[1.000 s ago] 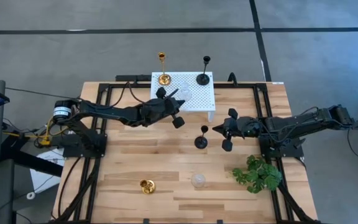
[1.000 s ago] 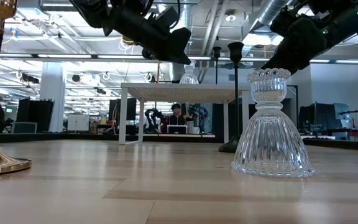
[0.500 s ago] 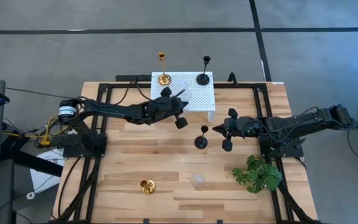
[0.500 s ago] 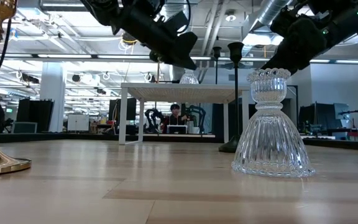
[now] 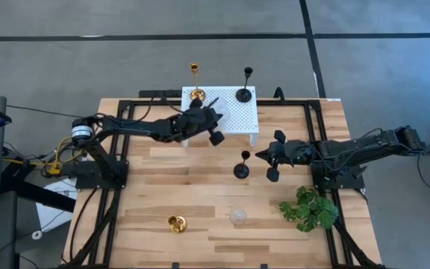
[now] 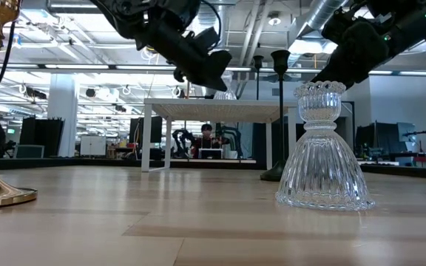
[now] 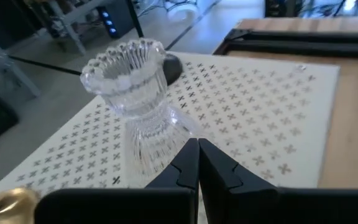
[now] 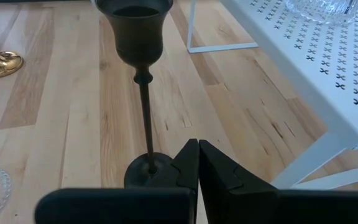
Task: Pick & Place candle stick holders
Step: Put the top transparent candle holder on the shelf
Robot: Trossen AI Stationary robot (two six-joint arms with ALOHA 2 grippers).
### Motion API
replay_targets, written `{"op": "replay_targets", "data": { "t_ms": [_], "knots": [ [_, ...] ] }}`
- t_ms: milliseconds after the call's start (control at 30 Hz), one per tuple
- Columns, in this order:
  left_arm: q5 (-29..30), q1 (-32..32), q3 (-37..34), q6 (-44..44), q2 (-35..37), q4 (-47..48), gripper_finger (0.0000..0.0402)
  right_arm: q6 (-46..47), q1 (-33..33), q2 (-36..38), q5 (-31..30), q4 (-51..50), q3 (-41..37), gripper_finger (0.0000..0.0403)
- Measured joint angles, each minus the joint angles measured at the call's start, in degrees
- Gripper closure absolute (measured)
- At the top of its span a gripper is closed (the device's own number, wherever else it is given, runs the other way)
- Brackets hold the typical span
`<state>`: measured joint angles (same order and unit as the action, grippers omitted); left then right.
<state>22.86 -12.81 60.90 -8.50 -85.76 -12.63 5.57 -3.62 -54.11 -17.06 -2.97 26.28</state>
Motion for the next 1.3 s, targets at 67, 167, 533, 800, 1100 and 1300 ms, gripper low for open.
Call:
{"op": "replay_targets", "data": {
  "t_ms": [67,167,533,800,1100,1300],
  "knots": [
    [-2.4,-1.1,0.0,1.0,0.0,-0.4,0.0399,0.0,0.0,0.0,0.0,0.0,0.0,0.0403],
    [-3.4,-2.4,0.0,1.5,0.0,-0.5,0.0399,0.0,0.0,0.0,0.0,0.0,0.0,0.0403],
    [-3.7,-4.9,0.0,1.5,0.0,-2.9,0.0399,0.0,0.0,0.0,0.0,0.0,0.0,0.0403],
    [-6.2,-6.6,0.0,1.5,-1.2,-5.9,0.0399,0.0,0.0,0.0,0.0,0.0,0.0,0.0403],
    [-7.3,-8.5,0.0,1.5,-4.7,-8.6,0.0399,0.0,0.0,0.0,0.0,0.0,0.0,0.0403],
    [-7.3,-8.9,0.0,1.8,-5.9,-8.8,0.0399,0.0,0.0,0.0,0.0,0.0,0.0,0.0403]
  ]
}}
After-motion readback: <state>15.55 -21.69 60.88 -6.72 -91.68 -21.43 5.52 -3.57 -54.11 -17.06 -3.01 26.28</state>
